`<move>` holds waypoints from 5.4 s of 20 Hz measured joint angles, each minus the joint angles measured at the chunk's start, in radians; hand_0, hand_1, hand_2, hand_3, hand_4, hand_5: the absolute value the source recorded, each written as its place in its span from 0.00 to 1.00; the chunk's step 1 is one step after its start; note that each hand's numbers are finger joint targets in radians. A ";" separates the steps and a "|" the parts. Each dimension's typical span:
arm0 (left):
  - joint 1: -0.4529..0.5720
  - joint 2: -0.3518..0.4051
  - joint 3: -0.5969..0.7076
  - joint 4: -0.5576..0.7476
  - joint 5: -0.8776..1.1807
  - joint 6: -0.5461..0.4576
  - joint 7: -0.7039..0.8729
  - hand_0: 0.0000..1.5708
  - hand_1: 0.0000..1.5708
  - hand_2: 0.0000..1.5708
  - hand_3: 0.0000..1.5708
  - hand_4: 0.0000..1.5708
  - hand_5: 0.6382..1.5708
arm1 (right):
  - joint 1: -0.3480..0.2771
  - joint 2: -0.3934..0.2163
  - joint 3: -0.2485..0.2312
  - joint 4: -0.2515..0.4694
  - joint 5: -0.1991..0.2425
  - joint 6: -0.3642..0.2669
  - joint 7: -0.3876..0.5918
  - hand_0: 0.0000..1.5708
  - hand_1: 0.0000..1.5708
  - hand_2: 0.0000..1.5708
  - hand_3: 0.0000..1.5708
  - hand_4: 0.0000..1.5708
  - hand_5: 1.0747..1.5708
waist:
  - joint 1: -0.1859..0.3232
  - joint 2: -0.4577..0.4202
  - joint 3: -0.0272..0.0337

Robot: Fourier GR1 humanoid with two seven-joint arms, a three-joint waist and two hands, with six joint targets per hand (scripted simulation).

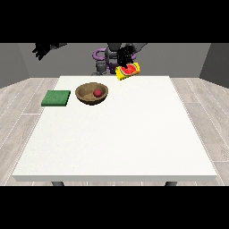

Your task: Pick the cup and pour the ball into the bowl, then pick the bowl and place it on the pad

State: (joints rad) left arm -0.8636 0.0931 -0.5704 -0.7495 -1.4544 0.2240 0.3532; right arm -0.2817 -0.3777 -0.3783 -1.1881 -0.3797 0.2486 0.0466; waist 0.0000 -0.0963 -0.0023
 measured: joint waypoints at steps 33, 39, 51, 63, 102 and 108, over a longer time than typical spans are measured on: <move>0.645 -0.066 0.349 -0.536 1.336 -0.027 -0.676 0.00 0.00 0.00 0.00 0.60 0.85 | -0.084 0.232 0.103 0.238 0.164 -0.214 -0.339 0.00 0.00 0.00 0.00 0.26 1.00 | 0.134 0.231 0.0023; 0.651 -0.047 0.353 -0.639 1.329 -0.064 -0.605 0.00 0.00 0.00 0.00 0.61 0.85 | -0.102 0.191 0.072 0.430 0.162 -0.154 -0.476 0.00 0.00 0.00 0.00 0.22 1.00 | 0.147 0.248 0.0029; 0.688 -0.059 0.339 -0.725 1.290 -0.081 -0.593 0.00 0.00 0.00 0.00 0.60 0.84 | -0.184 0.222 0.050 0.613 0.148 -0.176 -0.640 0.00 0.00 0.00 0.00 0.37 0.94 | 0.157 0.272 -0.0091; 0.669 -0.037 0.359 -0.775 1.301 -0.107 -0.585 0.00 0.00 0.00 0.00 0.68 0.78 | -0.172 0.224 -0.035 0.597 0.045 -0.241 -0.594 1.00 1.00 1.00 0.95 0.60 0.83 | 0.180 0.294 -0.0265; 0.761 -0.067 0.406 -0.688 1.281 -0.104 -0.764 0.00 0.00 0.00 0.00 0.74 0.78 | -0.198 -0.298 -0.134 0.726 -0.042 -0.154 -0.292 0.87 0.87 1.00 0.54 0.00 1.00 | 0.129 0.363 0.0034; 0.754 -0.085 0.362 -0.613 1.282 -0.042 -0.789 0.00 0.00 0.00 0.00 0.76 0.78 | -0.232 -0.318 -0.086 0.701 0.017 -0.240 -0.296 0.73 0.73 0.68 0.71 0.00 0.99 | 0.110 0.335 0.0025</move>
State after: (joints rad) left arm -0.1094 0.0085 -0.2083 -1.3623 -0.1720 0.1819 -0.4361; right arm -0.5142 -0.6960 -0.4639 -0.4866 -0.3624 0.0085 -0.2492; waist 0.1105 0.2387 0.0002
